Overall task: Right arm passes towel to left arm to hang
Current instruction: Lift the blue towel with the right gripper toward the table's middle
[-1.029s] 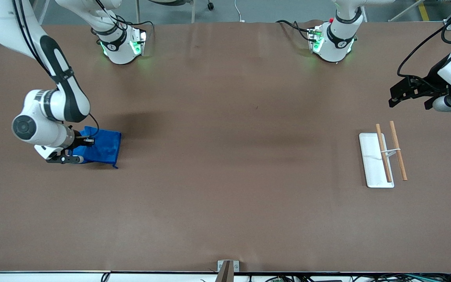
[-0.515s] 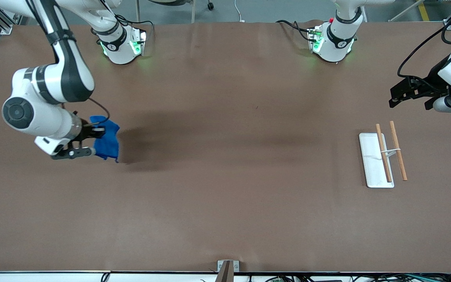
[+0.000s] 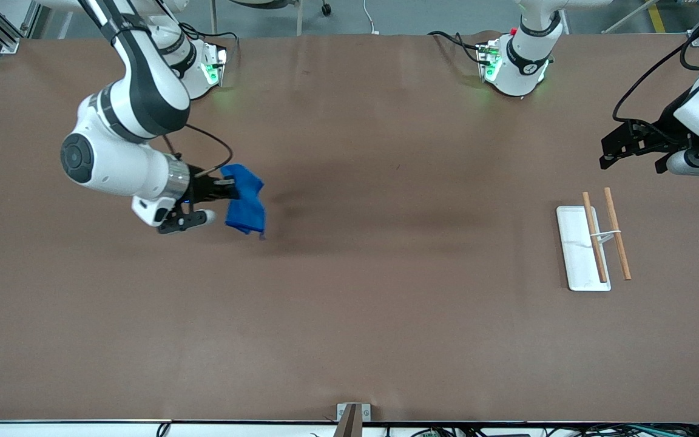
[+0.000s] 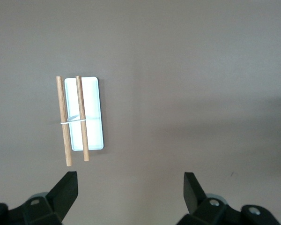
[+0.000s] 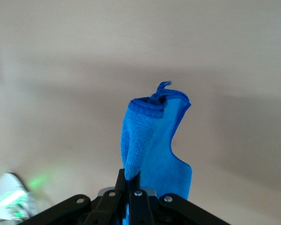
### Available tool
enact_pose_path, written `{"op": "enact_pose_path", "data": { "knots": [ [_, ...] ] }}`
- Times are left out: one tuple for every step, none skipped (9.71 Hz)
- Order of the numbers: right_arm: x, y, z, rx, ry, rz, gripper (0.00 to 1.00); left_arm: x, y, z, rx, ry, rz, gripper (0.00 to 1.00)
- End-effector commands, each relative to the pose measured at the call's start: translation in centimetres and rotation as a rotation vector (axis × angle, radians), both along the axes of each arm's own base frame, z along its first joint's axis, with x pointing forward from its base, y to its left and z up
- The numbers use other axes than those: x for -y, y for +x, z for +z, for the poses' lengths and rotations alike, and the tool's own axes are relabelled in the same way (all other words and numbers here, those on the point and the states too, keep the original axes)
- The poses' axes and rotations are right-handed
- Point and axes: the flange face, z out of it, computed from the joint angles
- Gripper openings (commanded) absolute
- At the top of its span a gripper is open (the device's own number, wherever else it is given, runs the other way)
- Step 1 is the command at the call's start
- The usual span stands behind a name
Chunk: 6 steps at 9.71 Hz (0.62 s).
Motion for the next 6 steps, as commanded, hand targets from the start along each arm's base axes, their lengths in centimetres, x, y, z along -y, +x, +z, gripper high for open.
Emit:
{"op": "enact_pose_path", "data": {
  "knots": [
    [-6.1,-1.6,2.2,0.026,0.194,-0.085,0.00,0.7,1.1,-2.6,-0.045,0.001,-0.021,1.00],
    [-8.5,-2.4,2.9,0.005,0.284,-0.122,0.00,1.3,1.2,-3.2,-0.056,-0.002,-0.032,1.00],
    [-11.0,-3.3,3.7,-0.040,0.375,-0.139,0.00,1.9,1.2,-3.3,-0.061,-0.063,-0.030,1.00],
    [-12.8,-4.3,4.3,-0.085,0.439,-0.154,0.00,3.1,1.3,-3.9,-0.095,-0.169,-0.015,1.00],
    [-14.4,-5.0,5.0,-0.144,0.525,-0.187,0.00,3.8,0.7,-4.6,-0.144,-0.228,-0.019,0.99],
    [-16.5,-5.8,5.9,-0.189,0.618,-0.199,0.00,5.1,0.6,-5.6,-0.193,-0.322,-0.031,1.00]
  ]
}}
